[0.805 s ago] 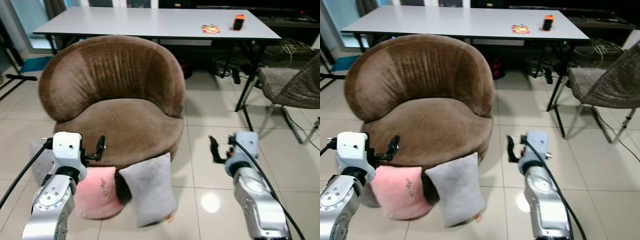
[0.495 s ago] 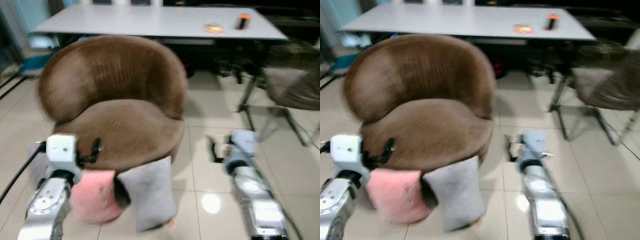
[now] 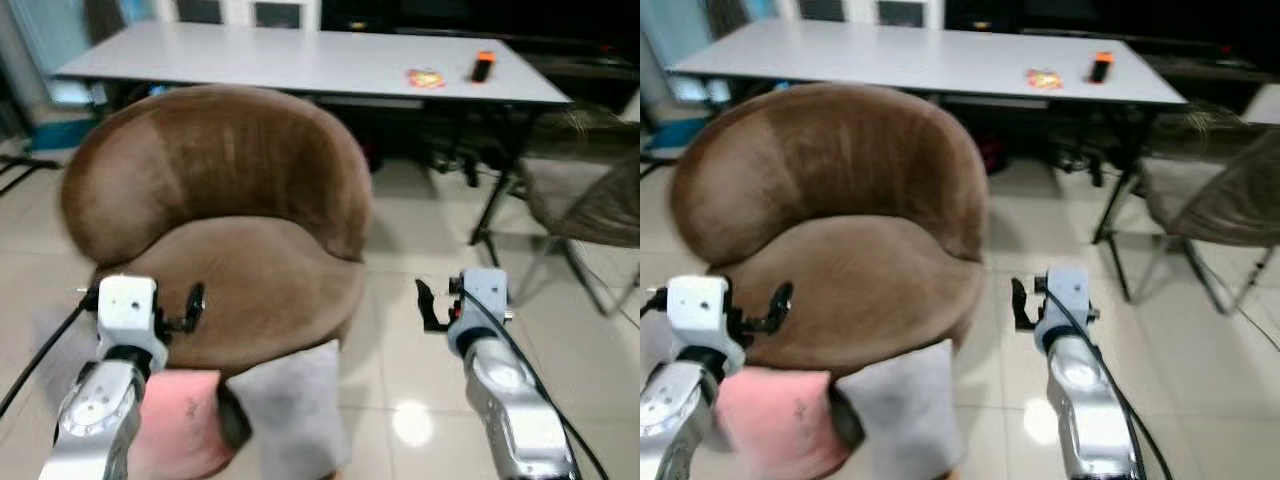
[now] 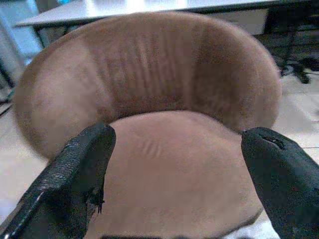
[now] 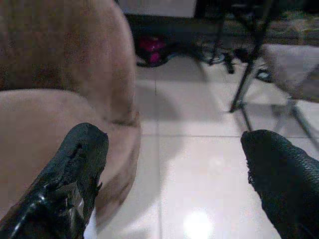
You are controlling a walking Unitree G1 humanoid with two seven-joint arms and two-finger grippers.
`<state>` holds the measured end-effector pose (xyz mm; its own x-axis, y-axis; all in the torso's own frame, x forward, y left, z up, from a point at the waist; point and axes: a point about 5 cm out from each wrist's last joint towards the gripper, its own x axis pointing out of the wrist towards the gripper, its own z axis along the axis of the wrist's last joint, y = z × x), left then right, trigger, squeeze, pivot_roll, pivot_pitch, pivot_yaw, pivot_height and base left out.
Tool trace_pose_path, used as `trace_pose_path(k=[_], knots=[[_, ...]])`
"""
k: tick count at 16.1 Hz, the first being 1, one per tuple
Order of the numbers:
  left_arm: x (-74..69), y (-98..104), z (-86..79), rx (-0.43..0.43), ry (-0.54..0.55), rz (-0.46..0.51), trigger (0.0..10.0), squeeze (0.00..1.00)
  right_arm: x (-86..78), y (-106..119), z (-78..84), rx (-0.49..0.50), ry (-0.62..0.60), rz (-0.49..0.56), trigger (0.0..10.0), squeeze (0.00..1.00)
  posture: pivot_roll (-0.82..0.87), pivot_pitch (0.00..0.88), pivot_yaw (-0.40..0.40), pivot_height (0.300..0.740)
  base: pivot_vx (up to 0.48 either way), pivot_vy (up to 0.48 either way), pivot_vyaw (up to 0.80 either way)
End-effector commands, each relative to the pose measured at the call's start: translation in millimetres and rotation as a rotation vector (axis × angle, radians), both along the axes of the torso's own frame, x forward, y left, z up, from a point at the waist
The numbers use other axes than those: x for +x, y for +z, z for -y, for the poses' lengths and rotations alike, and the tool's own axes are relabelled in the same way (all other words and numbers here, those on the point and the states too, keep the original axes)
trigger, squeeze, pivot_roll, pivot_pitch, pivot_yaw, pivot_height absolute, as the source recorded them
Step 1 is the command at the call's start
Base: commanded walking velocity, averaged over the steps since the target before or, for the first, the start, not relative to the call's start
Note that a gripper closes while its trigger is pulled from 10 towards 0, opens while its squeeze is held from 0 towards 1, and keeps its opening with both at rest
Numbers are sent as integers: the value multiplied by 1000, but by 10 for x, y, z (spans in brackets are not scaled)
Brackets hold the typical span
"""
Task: Move the pillow to the sofa from floor
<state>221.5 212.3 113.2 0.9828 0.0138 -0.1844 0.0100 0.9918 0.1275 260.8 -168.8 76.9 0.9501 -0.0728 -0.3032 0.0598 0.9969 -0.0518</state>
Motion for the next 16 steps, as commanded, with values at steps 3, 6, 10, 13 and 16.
trace_pose_path(k=[3, 6, 10, 13, 16], knots=[[49, 38, 105, -34, -27, 27, 10000, 0, 20, 52, 145, -11, -56, 18, 10000, 1000, -68, 0, 7, 740, 96, 0, 0], [17, 26, 83, -27, -18, 36, 10000, 0, 26, 68, 61, -10, 10, 35, 10000, 1000, -69, 0, 4, 740, 0, 0, 267], [10, 32, 102, -14, -15, 39, 10000, 0, 63, 98, -6, 19, 33, 51, 10000, 1000, -45, 0, -12, 740, 0, -456, 800], [-36, 35, 71, -2, -4, 40, 10000, 0, 68, 85, -43, 26, 51, 45, 10000, 1000, -39, 0, -20, 740, 0, -480, 800], [-46, 42, 80, 15, -3, 43, 10000, 0, 80, 83, -28, 25, 43, 41, 10000, 1000, -27, 0, -33, 740, 0, -421, 800]])
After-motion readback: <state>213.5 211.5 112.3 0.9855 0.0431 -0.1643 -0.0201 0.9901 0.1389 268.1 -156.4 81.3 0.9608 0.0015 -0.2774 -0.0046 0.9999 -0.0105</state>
